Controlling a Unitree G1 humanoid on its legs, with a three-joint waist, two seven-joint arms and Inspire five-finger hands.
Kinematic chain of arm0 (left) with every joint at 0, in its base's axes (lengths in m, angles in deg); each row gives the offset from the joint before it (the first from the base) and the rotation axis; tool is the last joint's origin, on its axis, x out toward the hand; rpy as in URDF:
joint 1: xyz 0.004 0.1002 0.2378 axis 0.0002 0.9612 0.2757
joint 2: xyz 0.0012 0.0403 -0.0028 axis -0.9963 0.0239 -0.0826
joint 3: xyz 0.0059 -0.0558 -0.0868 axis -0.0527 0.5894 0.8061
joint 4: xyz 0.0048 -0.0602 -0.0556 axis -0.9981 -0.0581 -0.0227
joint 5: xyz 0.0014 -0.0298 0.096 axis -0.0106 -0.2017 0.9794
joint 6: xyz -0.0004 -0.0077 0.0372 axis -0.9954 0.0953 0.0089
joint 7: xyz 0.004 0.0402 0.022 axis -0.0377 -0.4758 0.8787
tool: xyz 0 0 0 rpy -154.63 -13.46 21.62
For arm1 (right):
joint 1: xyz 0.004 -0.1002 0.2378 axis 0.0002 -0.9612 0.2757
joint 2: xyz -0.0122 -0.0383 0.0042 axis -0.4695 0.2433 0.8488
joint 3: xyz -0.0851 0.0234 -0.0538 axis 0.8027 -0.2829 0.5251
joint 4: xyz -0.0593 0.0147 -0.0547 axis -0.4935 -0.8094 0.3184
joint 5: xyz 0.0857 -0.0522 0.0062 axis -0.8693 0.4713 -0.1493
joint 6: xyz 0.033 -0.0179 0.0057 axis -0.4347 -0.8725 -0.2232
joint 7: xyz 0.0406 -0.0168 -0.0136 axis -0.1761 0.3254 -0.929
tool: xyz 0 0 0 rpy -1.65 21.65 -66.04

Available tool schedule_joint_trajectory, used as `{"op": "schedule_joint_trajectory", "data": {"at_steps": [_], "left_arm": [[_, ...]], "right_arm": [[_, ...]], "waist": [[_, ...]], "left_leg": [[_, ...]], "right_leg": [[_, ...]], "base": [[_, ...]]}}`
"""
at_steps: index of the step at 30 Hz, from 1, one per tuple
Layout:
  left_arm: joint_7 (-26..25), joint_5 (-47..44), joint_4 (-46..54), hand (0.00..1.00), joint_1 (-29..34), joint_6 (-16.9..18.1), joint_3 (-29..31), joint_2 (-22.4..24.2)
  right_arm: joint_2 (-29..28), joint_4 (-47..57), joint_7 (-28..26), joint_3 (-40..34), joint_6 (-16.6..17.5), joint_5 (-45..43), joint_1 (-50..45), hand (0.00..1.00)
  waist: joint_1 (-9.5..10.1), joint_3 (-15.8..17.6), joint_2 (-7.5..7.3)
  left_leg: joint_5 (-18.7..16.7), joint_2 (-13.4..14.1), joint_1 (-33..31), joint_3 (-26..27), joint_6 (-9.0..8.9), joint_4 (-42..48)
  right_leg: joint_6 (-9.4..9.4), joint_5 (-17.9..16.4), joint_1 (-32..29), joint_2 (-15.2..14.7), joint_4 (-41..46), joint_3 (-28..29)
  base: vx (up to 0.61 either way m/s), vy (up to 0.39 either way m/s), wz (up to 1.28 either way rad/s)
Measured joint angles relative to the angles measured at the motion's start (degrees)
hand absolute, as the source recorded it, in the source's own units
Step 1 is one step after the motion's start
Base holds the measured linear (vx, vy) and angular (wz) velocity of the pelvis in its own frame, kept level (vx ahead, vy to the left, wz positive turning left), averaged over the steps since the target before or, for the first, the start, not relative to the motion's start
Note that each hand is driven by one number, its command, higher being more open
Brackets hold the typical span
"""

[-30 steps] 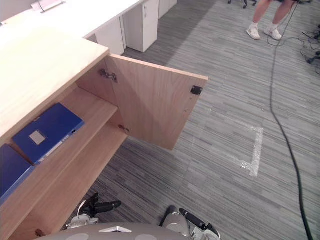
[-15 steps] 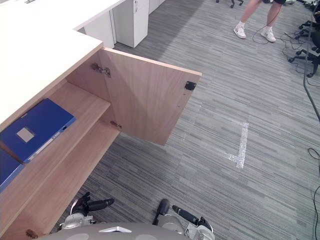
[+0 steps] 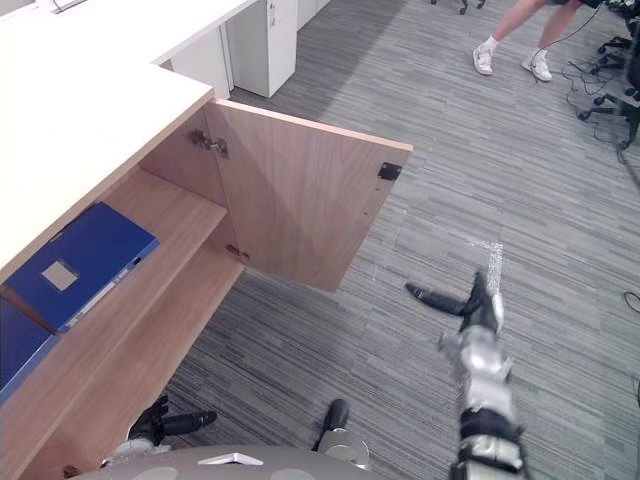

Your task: Walk over to the cabinet, pick up the folder, carry it to the office cabinet, place the folder inside the office cabinet, then close the office cabinet door

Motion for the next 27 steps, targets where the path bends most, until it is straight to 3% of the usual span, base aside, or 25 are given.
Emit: {"op": "schedule_joint_trajectory", "data": {"at_steps": [3, 5, 6, 7, 8, 9, 10, 16, 27], "left_arm": [[0.47, -0.02, -0.01, 1.0, 2.02, -0.03, -2.15, -0.13], [0.79, -0.03, 0.02, 1.0, 2.11, 0.03, -2.32, -0.13], [1.27, -0.05, 0.3, 1.0, 2.19, 0.33, -2.33, -0.26], [1.26, -0.05, 0.72, 1.0, 2.34, 0.9, -2.87, -0.06], [1.25, -0.05, 1.61, 1.0, 2.74, 1.31, -4.13, 0.72], [1.48, -0.05, 2.79, 1.0, 3.44, 1.5, -4.52, 1.14], [1.25, -0.07, 3.3, 1.0, 4.16, 1.54, -4.57, 0.88], [1.26, -0.46, 3.42, 1.0, 4.37, 2.55, -3.71, 0.61], [1.05, -0.27, 2.94, 1.0, 4.84, 3.25, -1.91, 1.06]], "right_arm": [[8.04, -2.65, 0.09, 7.79, 0.06, 10.5, 8.05, 1.0], [9.72, -5.5, -0.32, 11.45, 0.19, 15.15, 12.72, 1.0], [10.18, -8.3, -0.39, 13.94, 0.21, 17.55, 16.04, 1.0], [11.17, -10.62, -0.56, 15.74, 0.23, 18.79, 18.33, 1.0], [12.64, -12.79, -0.9, 17.52, 0.23, 20.24, 20.29, 1.0], [12.69, -14.45, -1.64, 19.23, 0.29, 22.43, 21.41, 1.0], [12.68, -15.66, -2.89, 20.67, 0.99, 23.59, 22.32, 1.0], [12.69, -22.94, -4.32, 22.86, 1.55, 24.55, 28.73, 1.0], [13.05, -25.94, -2.29, 28.21, 0.75, 31.39, 32.47, 1.0]], "waist": [[0.09, -0.35, 0.57], [0.29, -0.45, 0.71], [0.68, -0.13, -0.17], [1.06, -0.3, 0.52], [1.22, -0.68, 2.51], [2.45, -0.55, 2.27], [2.45, -0.89, 2.81], [3.03, -0.29, 1.64], [1.72, 0.05, 1.66]], "left_leg": [[0.0, -0.52, -0.43, -1.42, 0.0, 2.11], [0.01, -0.81, -2.01, -2.72, -0.01, 6.11], [-1.74, -0.77, -4.6, -3.96, 0.09, 10.97], [-3.17, -1.08, -4.8, -4.63, 0.93, 6.79], [1.34, -0.89, -4.2, -5.39, 1.41, -1.29], [3.19, -2.0, -2.7, -5.27, 1.79, -2.57], [3.2, -2.38, -3.0, -6.12, 1.85, -2.06], [3.19, -3.23, -3.5, -9.15, 2.15, -1.96], [3.45, -3.65, -5.18, -12.83, 2.52, 2.85]], "right_leg": [[0.06, 0.11, 0.41, -0.57, 0.03, 0.02], [0.05, 0.16, 1.04, -1.54, 0.34, -0.3], [-0.07, 0.47, 1.37, -3.55, 0.35, -0.2], [0.09, 0.57, 1.52, -3.99, 0.35, -0.3], [0.6, 0.9, 1.6, -3.3, 0.34, -0.84], [1.32, 2.13, 1.58, -4.07, 0.33, -0.7], [1.36, 2.95, 1.88, -4.49, 0.33, -0.76], [0.07, 5.44, 2.42, -5.31, 0.33, -3.81], [-0.38, 6.44, 4.21, -6.12, 0.34, -6.89]], "base": [[0.02, 0.042, -0.02], [0.03, 0.042, 0.12], [-0.02, 0.1, 0.18], [-0.05, 0.096, 0.26], [-0.06, 0.092, 0.09], [-0.01, 0.079, 0.11], [0.02, 0.1, 0.03], [0.01, 0.066, 0.17], [-0.01, -0.005, 0.06]]}}
